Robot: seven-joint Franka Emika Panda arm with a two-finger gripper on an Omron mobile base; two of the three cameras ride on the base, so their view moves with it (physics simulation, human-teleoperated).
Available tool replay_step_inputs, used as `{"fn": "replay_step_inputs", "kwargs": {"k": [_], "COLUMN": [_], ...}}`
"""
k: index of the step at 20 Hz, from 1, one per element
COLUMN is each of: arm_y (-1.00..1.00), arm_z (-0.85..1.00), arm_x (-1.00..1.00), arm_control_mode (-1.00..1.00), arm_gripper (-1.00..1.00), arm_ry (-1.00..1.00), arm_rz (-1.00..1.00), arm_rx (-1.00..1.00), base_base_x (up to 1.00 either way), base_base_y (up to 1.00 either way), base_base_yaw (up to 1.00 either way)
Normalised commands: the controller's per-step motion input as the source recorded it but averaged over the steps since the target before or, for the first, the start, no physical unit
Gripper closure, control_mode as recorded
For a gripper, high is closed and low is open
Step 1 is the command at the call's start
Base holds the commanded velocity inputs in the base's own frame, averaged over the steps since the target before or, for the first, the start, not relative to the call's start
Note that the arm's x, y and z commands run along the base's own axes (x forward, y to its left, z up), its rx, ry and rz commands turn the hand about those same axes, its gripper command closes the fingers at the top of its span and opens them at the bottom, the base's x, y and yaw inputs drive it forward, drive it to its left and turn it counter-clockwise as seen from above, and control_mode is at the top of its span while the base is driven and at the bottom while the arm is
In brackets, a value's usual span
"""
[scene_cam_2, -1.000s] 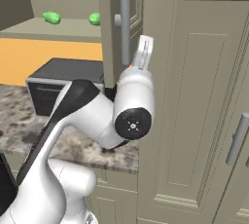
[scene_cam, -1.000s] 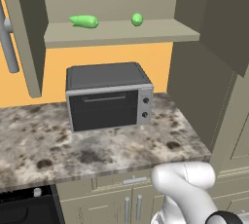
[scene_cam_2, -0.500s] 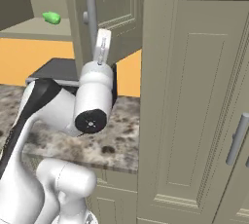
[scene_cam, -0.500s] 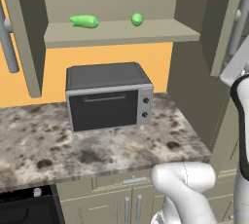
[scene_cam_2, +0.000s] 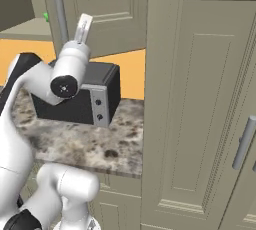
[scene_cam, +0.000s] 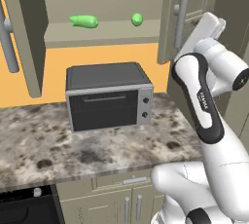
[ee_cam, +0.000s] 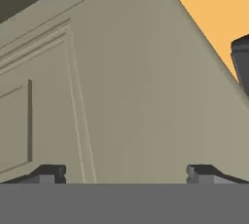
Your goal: Pick the corn, corn from the counter and place them in the cabinet. Then close the cabinet.
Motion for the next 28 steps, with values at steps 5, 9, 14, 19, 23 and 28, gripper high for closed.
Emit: {"fn": "replay_step_inputs", "kwargs": {"k": [5, 9, 14, 19, 23, 28], "arm_y": [0.59, 0.54, 0.51, 0.5, 0.61, 0.98], "arm_z": [0.01, 0.0, 0.0, -0.22, -0.47, -0.14], "arm_x": [1.0, 1.0, 1.0, 1.0, 0.74, -0.89], "arm_control_mode": [-1.0, -1.0, -1.0, -1.0, -1.0, -1.0], "arm_gripper": [-1.0, -1.0, -1.0, -1.0, -1.0, -1.0], "arm_ry": [0.22, 0.29, 0.27, 0.19, 0.02, -0.17], "arm_rz": [0.0, 0.0, 0.0, 0.0, 0.0, 0.05], "arm_rx": [0.11, 0.1, 0.09, 0.04, 0.0, -0.15], "base_base_x": [0.0, 0.0, 0.0, 0.0, 0.0, 0.0], "base_base_y": [0.0, 0.0, 0.0, 0.0, 0.0, 0.0], "base_base_yaw": [0.0, 0.0, 0.0, 0.0, 0.0, 0.0]}}
